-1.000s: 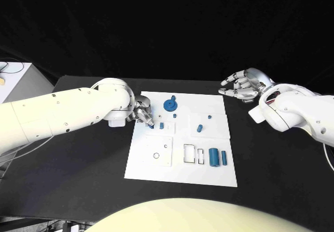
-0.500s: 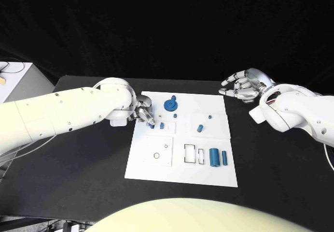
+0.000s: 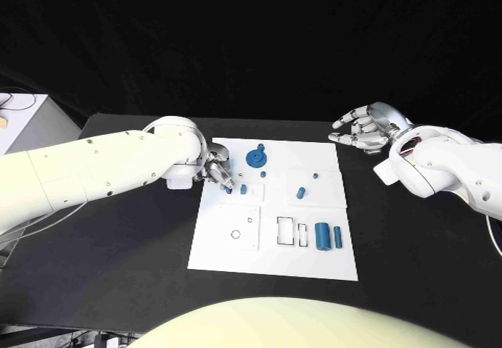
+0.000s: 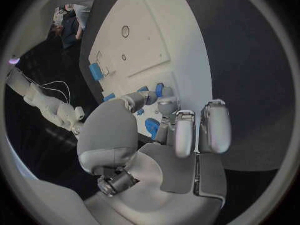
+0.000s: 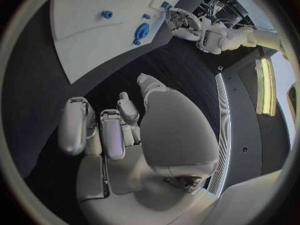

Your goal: Assemble the parts on the task board

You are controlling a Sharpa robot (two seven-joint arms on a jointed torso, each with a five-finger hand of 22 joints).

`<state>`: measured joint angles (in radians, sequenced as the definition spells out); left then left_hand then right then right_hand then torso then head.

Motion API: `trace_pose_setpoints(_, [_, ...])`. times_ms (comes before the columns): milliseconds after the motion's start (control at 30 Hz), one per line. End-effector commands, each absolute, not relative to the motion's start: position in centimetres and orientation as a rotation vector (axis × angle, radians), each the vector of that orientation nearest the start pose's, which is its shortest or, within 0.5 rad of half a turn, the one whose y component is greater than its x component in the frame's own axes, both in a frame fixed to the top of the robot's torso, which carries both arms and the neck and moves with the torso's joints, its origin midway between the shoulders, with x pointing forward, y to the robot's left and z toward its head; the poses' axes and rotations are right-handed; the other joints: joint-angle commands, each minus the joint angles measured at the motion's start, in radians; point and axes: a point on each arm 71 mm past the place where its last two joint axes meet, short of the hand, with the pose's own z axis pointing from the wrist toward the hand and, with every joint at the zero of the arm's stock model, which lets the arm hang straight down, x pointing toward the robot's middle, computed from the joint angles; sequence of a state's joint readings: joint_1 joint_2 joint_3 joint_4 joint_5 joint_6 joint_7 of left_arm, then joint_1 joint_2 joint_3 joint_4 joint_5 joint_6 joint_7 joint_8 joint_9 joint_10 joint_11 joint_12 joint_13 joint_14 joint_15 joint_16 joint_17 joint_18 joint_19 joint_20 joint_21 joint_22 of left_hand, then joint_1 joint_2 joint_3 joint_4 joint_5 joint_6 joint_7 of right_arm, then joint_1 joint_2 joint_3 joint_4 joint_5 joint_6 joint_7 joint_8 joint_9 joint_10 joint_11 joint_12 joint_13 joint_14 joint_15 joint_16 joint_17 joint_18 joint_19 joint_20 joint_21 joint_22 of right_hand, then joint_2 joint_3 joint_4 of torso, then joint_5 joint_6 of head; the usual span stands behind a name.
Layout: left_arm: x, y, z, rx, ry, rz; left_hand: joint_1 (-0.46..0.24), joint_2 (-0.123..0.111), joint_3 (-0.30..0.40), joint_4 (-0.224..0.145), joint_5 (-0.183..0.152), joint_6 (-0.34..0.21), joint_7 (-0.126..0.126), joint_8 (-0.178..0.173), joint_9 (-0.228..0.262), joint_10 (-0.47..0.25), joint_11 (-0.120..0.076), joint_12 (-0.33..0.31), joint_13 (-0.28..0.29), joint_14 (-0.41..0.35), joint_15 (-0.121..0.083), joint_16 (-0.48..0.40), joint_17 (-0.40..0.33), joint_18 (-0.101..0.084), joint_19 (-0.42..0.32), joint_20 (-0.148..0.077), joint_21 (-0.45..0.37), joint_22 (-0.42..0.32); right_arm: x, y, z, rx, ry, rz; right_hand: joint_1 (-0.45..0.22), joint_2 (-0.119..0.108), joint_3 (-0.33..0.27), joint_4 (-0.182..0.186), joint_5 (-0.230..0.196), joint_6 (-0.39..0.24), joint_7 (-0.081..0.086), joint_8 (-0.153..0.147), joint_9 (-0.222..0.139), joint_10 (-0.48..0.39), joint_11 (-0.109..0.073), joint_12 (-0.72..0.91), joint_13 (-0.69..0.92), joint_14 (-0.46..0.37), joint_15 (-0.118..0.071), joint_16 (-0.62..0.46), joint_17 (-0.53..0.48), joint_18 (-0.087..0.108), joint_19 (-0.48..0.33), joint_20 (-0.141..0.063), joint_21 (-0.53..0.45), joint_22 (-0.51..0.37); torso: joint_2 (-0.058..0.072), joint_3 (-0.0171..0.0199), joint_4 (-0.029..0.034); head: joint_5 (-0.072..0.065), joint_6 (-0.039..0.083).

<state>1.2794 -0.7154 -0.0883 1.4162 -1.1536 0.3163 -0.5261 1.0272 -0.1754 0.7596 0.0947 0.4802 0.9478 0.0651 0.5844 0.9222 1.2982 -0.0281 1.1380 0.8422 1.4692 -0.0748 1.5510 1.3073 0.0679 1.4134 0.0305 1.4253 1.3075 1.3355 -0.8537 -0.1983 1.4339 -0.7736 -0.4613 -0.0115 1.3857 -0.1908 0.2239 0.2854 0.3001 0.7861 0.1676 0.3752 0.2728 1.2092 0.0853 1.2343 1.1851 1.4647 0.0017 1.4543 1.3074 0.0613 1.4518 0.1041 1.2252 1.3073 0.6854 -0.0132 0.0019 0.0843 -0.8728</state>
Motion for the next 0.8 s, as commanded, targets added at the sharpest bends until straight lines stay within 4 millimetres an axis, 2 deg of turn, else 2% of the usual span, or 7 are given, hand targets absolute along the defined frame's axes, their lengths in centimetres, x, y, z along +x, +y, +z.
trace_pose_setpoints(33, [49.29,17.99,-22.15,0.077,2.441,-0.324,-0.004,-0.001,0.173,-0.176,0.006,0.021,-0.016,0.001,0.000,0.006,0.001,0.004,-0.003,0.093,-0.007,0.002,0.232,-0.009,0.006,0.001,0.004,0.043,50.98,-24.80,-17.89,0.474,1.666,0.813,0.000,0.004,0.002,-0.001,0.004,-0.005,0.001,0.003,-0.002,0.001,-0.002,0.003,-0.001,0.051,0.003,-0.002,0.095,0.010,-0.001,0.001,0.002,0.054,0.000,0.0000,0.0006,-0.003,0.000])
trace_pose_setpoints(500, [49.45,17.95,-22.39,0.055,2.417,-0.323,-0.032,0.002,0.115,-0.148,-0.006,0.018,-0.024,0.002,0.004,0.015,-0.004,-0.001,0.001,0.092,-0.010,0.002,0.232,-0.009,0.005,-0.002,0.000,0.041,50.96,-24.85,-17.89,0.474,1.665,0.813,0.000,0.004,0.002,-0.001,0.004,-0.005,0.001,0.003,-0.002,0.001,-0.002,0.003,-0.001,0.051,0.003,-0.002,0.095,0.010,-0.001,0.001,0.002,0.054,0.000,-0.0009,0.0013,-0.008,0.000])
trace_pose_setpoints(667, [49.48,18.07,-22.43,0.057,2.417,-0.317,-0.053,-0.010,0.068,-0.129,-0.010,0.013,-0.030,0.002,0.006,0.014,-0.007,-0.006,-0.001,0.092,-0.013,0.001,0.230,-0.009,0.004,-0.004,-0.003,0.040,50.95,-24.86,-17.89,0.474,1.665,0.812,0.000,0.004,0.002,-0.001,0.004,-0.005,0.001,0.003,-0.002,0.001,-0.002,0.003,-0.001,0.051,0.003,-0.002,0.095,0.010,-0.001,0.001,0.002,0.054,-0.001,-0.0010,0.0013,-0.008,0.000])
trace_pose_setpoints(800, [49.50,18.23,-22.45,0.058,2.417,-0.311,-0.084,-0.021,-0.018,-0.085,-0.017,0.022,-0.036,-0.004,-0.002,0.010,-0.011,-0.009,0.001,0.092,-0.016,0.000,0.230,-0.009,0.004,-0.008,-0.007,0.037,50.94,-24.90,-17.89,0.474,1.665,0.812,-0.001,0.003,0.003,-0.001,0.004,-0.005,0.001,0.003,-0.002,0.000,-0.002,0.002,-0.003,0.051,0.003,-0.003,0.093,0.011,-0.002,0.001,-0.002,0.052,-0.001,-0.0013,0.0016,-0.009,0.000])
